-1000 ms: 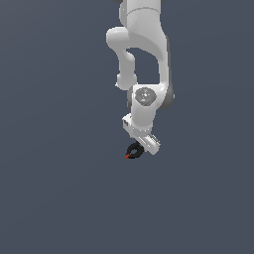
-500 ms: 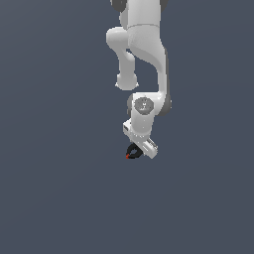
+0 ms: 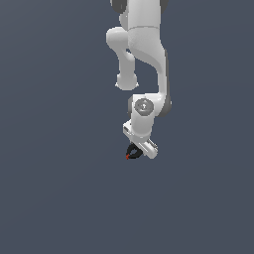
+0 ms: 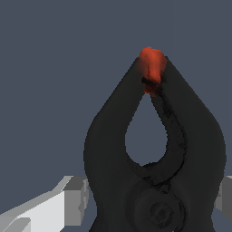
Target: Pick up the object and move it to a goal position.
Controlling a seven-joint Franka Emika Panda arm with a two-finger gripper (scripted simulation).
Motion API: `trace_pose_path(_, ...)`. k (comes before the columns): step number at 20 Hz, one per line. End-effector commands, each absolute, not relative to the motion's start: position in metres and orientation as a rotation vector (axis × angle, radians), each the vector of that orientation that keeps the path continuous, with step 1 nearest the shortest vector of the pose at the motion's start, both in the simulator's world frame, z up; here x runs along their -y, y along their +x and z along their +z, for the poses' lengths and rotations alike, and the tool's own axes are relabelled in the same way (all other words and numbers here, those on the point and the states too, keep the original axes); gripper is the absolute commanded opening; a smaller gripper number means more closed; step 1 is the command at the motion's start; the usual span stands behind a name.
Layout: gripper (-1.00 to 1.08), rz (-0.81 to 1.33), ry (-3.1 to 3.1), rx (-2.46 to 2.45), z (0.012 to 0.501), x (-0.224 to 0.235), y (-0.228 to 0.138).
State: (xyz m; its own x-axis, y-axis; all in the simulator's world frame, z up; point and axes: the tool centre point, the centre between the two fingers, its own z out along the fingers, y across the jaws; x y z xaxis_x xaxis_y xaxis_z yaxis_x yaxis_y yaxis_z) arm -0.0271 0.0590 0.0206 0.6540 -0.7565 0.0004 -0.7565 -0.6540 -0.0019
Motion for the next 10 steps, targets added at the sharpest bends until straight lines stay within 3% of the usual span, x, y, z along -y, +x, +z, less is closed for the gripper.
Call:
trace_pose_path(1,-1.0,0.0,-2.856,-1.308,0.019,-0.058,-0.028)
trace_pose_path(10,-1.0,-0.001,-2.856,-1.306,0.031,-0.061,-0.026)
